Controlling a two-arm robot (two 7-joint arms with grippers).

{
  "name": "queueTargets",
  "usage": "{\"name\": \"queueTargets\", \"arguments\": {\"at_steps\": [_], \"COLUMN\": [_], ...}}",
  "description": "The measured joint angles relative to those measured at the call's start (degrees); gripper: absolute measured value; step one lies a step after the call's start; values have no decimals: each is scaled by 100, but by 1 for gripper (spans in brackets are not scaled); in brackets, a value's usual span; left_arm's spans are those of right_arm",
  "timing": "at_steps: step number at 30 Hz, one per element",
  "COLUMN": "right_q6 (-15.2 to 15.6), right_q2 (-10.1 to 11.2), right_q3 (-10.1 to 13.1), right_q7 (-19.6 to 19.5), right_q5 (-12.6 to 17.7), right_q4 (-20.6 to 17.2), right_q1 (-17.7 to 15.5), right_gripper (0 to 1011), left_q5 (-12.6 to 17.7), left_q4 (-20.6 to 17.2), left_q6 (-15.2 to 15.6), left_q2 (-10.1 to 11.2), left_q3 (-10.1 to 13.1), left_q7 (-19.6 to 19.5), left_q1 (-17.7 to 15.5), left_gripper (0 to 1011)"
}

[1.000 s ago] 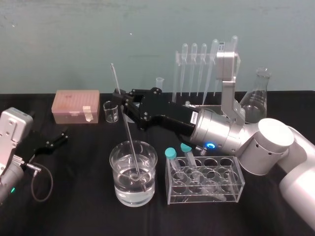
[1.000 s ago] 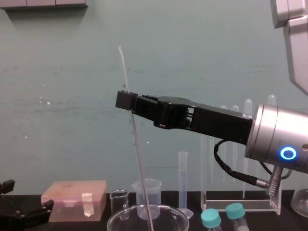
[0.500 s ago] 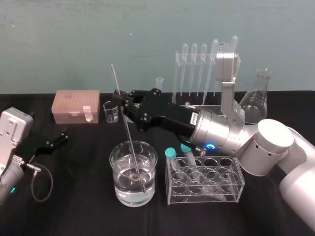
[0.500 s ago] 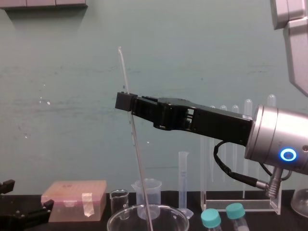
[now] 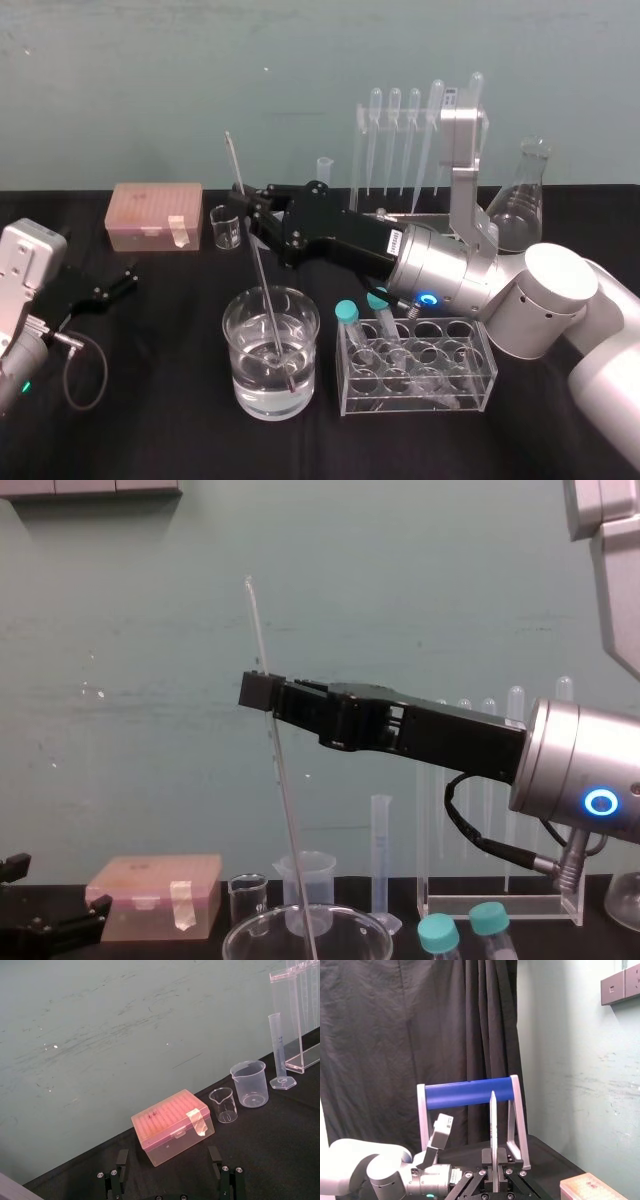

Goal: Hold the thermometer with one hand and immerse one end into the beaker, then reinsert it into the test tube rack.

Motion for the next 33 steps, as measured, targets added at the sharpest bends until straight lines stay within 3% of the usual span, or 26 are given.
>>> {"name": "queueTargets", "arguments": {"at_steps": [33], "right_q6": [17], "right_q2": [40], "right_q3": [7], "right_q7": [-44], "right_q5": [-5], "right_q4": [-105], "right_q1": [-59], "right_gripper": [56], "left_q5": [0], "left_q4": [0], "left_q6": [0], "left_q2": [0], "left_q3": [0], "left_q7": [0], "left_q1": [0], "left_gripper": [1008]}}
